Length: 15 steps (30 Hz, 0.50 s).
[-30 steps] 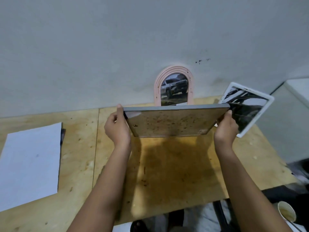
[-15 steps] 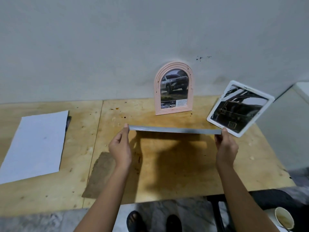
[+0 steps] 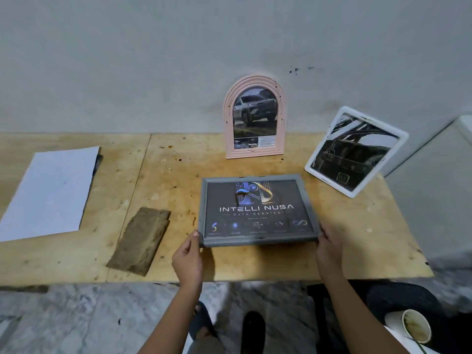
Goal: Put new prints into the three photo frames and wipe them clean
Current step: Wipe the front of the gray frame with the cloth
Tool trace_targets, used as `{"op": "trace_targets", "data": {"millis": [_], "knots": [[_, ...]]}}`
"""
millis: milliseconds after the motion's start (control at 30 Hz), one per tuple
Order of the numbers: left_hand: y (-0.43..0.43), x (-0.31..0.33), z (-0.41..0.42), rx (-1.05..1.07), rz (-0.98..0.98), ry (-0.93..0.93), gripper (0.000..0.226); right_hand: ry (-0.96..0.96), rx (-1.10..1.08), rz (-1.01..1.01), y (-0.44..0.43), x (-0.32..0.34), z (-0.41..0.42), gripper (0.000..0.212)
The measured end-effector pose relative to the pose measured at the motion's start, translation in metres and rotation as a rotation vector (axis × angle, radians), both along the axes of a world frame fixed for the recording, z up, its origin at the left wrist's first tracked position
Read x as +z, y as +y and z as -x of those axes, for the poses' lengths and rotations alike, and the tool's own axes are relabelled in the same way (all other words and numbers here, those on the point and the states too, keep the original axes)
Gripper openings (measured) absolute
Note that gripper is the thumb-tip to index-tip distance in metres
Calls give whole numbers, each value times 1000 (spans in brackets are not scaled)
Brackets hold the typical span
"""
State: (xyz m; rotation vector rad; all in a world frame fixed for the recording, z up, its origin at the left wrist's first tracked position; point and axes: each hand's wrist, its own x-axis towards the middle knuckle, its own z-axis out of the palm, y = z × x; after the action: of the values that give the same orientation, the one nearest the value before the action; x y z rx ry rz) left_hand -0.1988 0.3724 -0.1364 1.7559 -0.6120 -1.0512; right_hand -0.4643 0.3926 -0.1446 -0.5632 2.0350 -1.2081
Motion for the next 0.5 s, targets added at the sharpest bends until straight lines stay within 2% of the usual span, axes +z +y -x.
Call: {"op": "trace_targets", "data": {"millis": [200, 500], "knots": [[3, -18, 2, -77, -30, -114, 31, 121, 78, -122, 6, -14, -2, 49], [6, -37, -8, -251, 18, -267, 31, 322, 118, -152, 5, -25, -8, 60]]}}
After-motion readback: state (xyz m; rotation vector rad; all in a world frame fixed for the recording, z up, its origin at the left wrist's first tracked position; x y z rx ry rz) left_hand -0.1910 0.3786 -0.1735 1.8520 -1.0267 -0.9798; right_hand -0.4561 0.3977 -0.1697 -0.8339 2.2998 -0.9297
